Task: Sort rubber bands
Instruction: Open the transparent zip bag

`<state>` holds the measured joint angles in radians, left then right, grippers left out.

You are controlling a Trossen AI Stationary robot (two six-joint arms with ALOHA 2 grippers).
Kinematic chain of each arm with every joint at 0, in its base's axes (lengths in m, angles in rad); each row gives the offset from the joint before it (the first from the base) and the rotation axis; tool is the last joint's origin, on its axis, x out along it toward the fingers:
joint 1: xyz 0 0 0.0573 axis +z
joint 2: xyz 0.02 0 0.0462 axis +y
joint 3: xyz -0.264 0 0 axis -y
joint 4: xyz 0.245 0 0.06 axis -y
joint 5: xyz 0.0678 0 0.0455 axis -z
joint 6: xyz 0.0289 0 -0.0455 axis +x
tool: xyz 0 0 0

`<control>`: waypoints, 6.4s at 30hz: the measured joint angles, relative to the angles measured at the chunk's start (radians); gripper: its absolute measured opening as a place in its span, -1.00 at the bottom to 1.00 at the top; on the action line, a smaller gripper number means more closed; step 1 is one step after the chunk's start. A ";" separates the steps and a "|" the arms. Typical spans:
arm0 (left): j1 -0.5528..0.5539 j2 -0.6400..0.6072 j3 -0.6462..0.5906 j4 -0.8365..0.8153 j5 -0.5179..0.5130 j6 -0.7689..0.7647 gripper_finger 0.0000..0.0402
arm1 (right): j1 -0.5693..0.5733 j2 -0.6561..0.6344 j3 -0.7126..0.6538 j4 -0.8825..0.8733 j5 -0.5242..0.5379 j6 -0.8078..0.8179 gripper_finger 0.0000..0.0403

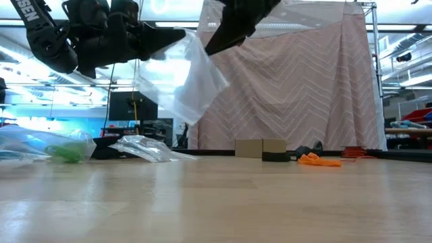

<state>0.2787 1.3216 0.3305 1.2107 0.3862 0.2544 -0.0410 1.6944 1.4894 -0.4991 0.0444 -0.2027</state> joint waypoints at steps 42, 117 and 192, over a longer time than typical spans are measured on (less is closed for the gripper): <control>-0.089 0.000 0.064 -0.148 -0.194 0.574 -0.99 | -0.059 -0.093 0.012 -0.001 -0.022 -0.101 -0.62; -0.103 0.000 0.066 -0.220 -0.333 0.582 -0.77 | -0.071 0.079 -0.012 0.067 0.232 0.010 -1.00; -0.241 0.016 0.323 -0.662 -0.817 0.809 -1.00 | -0.075 0.082 -0.012 0.011 0.245 0.037 -1.00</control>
<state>0.0375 1.3380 0.6537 0.5487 -0.4306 1.0635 -0.1158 1.7760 1.4773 -0.4878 0.2894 -0.1655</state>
